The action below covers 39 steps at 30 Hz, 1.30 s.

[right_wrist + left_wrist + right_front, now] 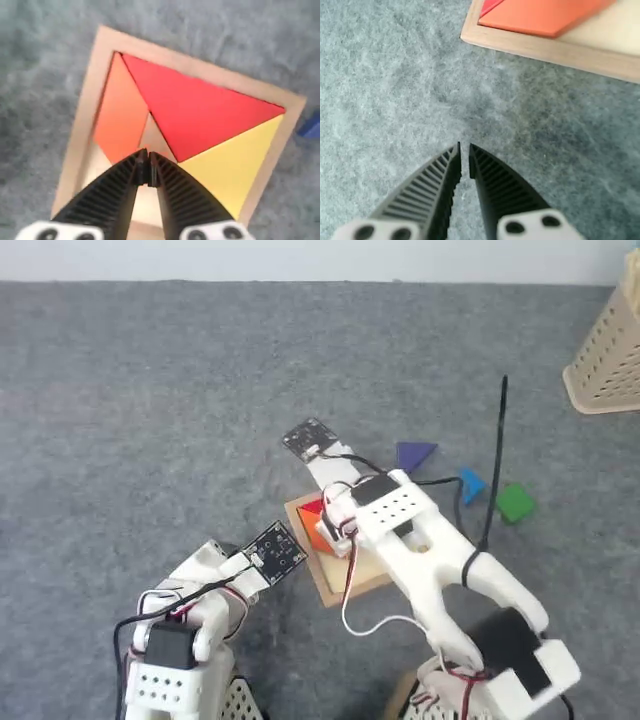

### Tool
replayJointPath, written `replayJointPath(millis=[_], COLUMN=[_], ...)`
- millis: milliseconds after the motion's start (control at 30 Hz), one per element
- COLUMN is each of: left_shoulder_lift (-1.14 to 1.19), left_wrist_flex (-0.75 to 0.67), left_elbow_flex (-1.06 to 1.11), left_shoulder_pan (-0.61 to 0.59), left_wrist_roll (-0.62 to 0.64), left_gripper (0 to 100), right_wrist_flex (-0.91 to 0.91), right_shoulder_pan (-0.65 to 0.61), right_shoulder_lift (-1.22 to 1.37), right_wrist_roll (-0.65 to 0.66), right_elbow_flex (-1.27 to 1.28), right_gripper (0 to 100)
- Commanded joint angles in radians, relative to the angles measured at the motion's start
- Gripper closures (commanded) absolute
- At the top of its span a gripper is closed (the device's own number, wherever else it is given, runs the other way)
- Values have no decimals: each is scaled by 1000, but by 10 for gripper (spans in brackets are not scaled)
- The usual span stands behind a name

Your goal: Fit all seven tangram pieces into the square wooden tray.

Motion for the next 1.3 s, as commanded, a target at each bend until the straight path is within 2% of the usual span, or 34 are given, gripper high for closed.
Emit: replayJointPath(millis=[0, 167, 433, 700, 800, 900, 1067, 1167, 1267], left_shoulder_lift=[-17, -17, -17, -17, -17, -17, -17, -17, -17], left_wrist_flex=[5, 5, 5, 5, 5, 5, 5, 5, 5], left_elbow_flex=[-10, -10, -10, -10, -10, -10, -10, -10, -10], left_shoulder_pan=[-3, -3, -3, -3, -3, -3, -3, -3, -3], left_wrist_roll=[-11, -11, -11, -11, -11, -11, -11, -11, -11], left_gripper=[973, 973, 973, 973, 973, 973, 973, 973, 973], right_wrist_flex=[-15, -4, 27, 171, 257, 325, 374, 360, 358], right_shoulder_pan=[12, -24, -30, 12, 113, 266, 625, 811, 911], right_shoulder_lift=[59, 177, 191, -15, -119, -203, -268, -237, -159], right_wrist_roll=[20, 29, 28, -23, -23, -21, -18, 80, 167], right_elbow_flex=[-25, -100, -175, -207, -204, -199, -198, -198, -199], right_gripper=[989, 989, 989, 988, 987, 987, 987, 940, 860])
